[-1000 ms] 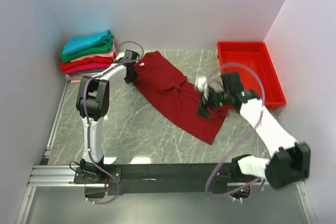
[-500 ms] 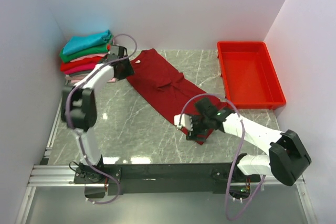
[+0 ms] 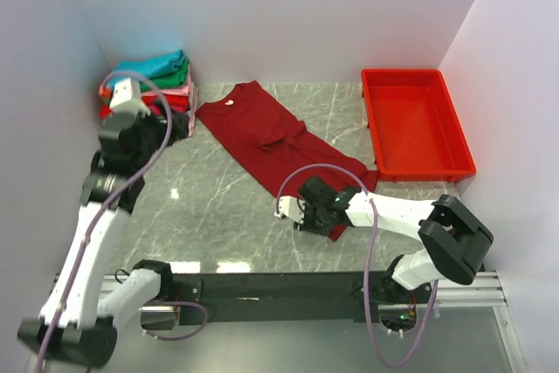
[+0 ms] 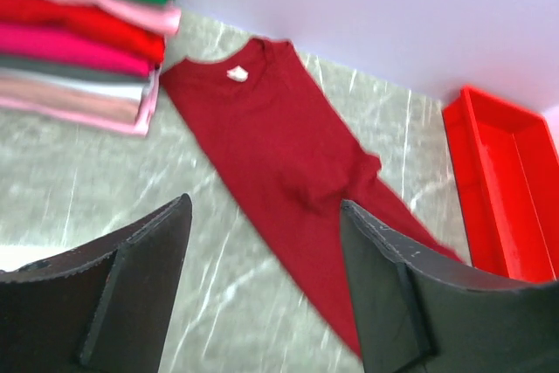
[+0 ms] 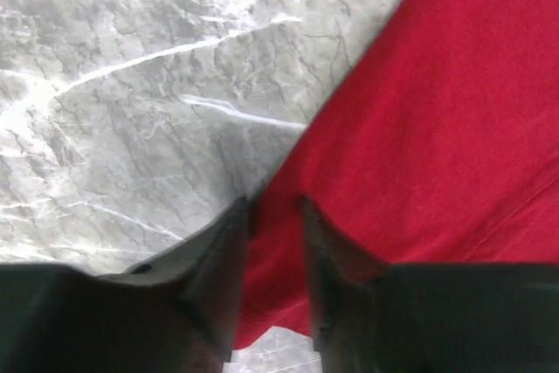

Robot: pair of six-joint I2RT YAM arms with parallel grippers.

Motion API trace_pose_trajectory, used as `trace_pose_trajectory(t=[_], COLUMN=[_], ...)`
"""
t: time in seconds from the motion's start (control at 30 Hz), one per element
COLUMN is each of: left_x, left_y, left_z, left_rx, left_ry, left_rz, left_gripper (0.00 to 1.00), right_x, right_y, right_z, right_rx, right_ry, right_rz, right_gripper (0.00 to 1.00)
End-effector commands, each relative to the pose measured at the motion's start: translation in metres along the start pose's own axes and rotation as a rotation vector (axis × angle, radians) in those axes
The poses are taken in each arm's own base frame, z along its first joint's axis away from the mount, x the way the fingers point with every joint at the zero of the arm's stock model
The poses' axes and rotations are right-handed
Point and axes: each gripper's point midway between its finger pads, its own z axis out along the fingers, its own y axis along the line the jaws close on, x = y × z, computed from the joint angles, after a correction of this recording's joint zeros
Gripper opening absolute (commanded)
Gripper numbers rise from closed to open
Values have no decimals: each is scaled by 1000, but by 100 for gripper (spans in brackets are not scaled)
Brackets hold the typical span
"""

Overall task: Fold and stack the t-shirts
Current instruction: Fold the tshirt

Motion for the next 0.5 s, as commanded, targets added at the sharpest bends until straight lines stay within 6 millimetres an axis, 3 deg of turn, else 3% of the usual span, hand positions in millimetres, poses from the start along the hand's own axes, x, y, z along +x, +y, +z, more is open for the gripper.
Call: trace_pose_trajectory(t=[0.0,0.03,0.13,0.17,0.4,0.47], left_x=[28,25,34,36,51,57], left_y=[11,8,2,-1,-17,-20], left_z=[-23,-36,-55,-59,-79,-82], left_rx=[2,25,81,102,226,255], left_ry=[59,33,41,46,85,113], left_rz=[18,11,-25,-34,-43,-25], left_gripper=[75,75,75,75,75,76], right_x=[26,22,14,1,-82,-106], right_y=[13,22,43,51,92,99], right_z=[8,8,5,4,6,9], right_rx=[-9,-29,-92,-110,-274,-320], right_ry=[134,132,120,97,-14,-37], right_rz=[7,-18,-59,-93,-154,-161], right_gripper=[30,20,2,0,2,16])
